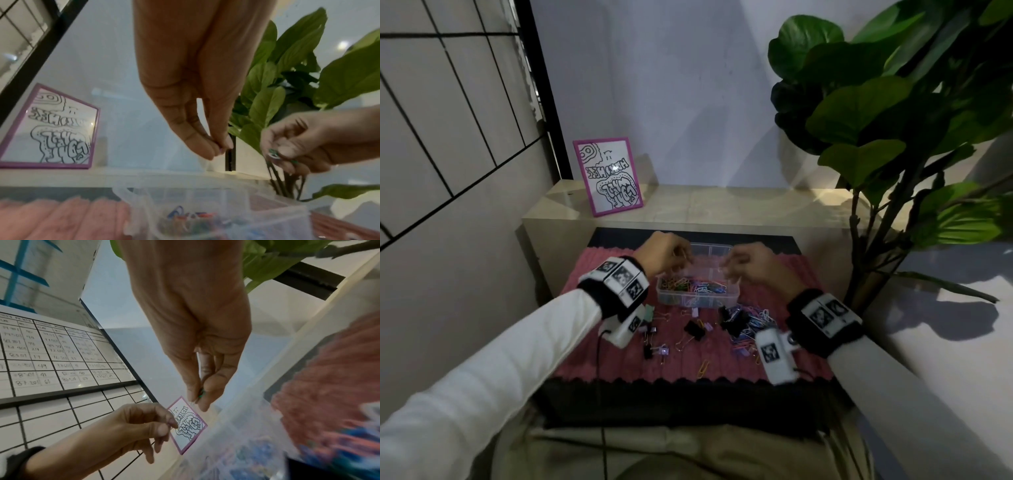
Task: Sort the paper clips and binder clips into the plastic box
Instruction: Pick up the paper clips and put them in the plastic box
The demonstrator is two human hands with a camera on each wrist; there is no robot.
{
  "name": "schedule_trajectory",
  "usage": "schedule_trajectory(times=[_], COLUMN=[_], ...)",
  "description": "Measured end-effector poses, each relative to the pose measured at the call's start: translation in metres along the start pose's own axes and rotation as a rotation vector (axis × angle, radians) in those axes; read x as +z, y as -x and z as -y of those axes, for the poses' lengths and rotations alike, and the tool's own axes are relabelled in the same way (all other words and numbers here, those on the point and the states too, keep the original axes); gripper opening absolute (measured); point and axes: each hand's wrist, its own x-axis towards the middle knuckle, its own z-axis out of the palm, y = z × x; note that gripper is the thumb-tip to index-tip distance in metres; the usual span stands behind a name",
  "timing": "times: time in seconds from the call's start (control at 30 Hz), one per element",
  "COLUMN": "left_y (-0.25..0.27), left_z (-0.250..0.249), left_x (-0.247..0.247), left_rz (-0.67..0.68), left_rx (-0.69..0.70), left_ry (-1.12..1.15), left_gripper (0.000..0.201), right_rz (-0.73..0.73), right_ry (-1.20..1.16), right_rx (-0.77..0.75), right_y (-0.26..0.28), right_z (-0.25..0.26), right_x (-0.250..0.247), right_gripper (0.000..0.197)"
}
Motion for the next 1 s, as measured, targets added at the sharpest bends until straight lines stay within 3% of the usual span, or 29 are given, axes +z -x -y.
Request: schedule_trajectory(times=[0.1, 0.2, 0.27, 0.4, 0.5, 0.57, 0.63, 0.73, 0.9, 1.0], left_y=[-0.012, 0.007, 0.034, 0.077, 0.081, 0.078, 0.074, 0.07, 0.056, 0.038], left_z=[0.0, -0.011, -0.023, -0.044, -0.042, -0.04, -0.041, -0.042, -0.059, -0.077], left_x=[0.001, 0.006, 0.017, 0.055, 0.08, 0.086, 0.087, 0.081, 0.067, 0.075], left_rz=[0.104, -0.038, -0.038, 0.308, 0.425, 0.44, 0.461, 0.494, 0.371, 0.31], left_rx=[-0.081, -0.032, 0.07, 0.154, 0.128, 0.108, 0.087, 0.059, 0.125, 0.202], left_ry=[-0.125, -0.204, -0.158, -0.076, -0.075, -0.074, -0.066, 0.018, 0.081, -0.019], left_gripper=[0.023, 0.022, 0.015, 0.018, 0.029, 0.032, 0.033, 0.031, 0.014, 0.015], right_rz=[0.064, 0.057, 0.023, 0.062, 0.099, 0.173, 0.255, 0.266, 0.152, 0.1], right_ry=[0.142, 0.307, 0.361, 0.491, 0.509, 0.574, 0.696, 0.734, 0.623, 0.502], right_rx=[0.051, -0.009, -0.112, -0.114, -0.054, -0.022, -0.027, -0.053, -0.071, -0.053], right_y=[-0.022, -0.017, -0.001, 0.044, 0.077, 0.093, 0.1, 0.102, 0.102, 0.1], right_z=[0.012, 0.014, 0.007, -0.017, -0.031, -0.035, -0.04, -0.046, -0.054, -0.061], right_x=[0.011, 0.014, 0.01, 0.0, 0.001, 0.009, 0.019, 0.025, 0.023, 0.021], right_gripper=[0.015, 0.022, 0.018, 0.008, 0.005, 0.009, 0.029, 0.047, 0.041, 0.04])
